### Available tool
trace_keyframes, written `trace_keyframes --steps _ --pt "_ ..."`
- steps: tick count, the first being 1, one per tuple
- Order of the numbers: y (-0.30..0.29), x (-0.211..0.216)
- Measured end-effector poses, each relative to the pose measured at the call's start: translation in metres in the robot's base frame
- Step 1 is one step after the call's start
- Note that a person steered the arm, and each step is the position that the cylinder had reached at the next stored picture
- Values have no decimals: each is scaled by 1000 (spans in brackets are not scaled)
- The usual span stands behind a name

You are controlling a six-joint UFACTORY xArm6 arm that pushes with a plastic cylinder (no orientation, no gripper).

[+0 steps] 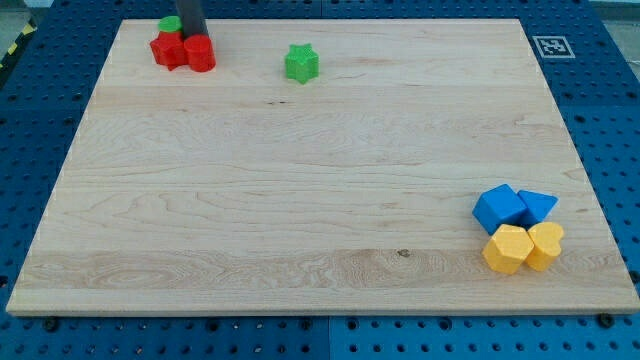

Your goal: Move the red star above the red circle

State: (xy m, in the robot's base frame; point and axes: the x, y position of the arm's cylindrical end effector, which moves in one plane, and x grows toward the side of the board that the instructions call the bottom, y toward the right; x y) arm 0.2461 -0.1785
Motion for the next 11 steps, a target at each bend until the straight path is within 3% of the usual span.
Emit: trace_keyframes --steps 2,4,5,6,11 --pt "27 60" --pt "-44 91" --pt "-89 41" --pt "-104 18" --pt "-24 19"
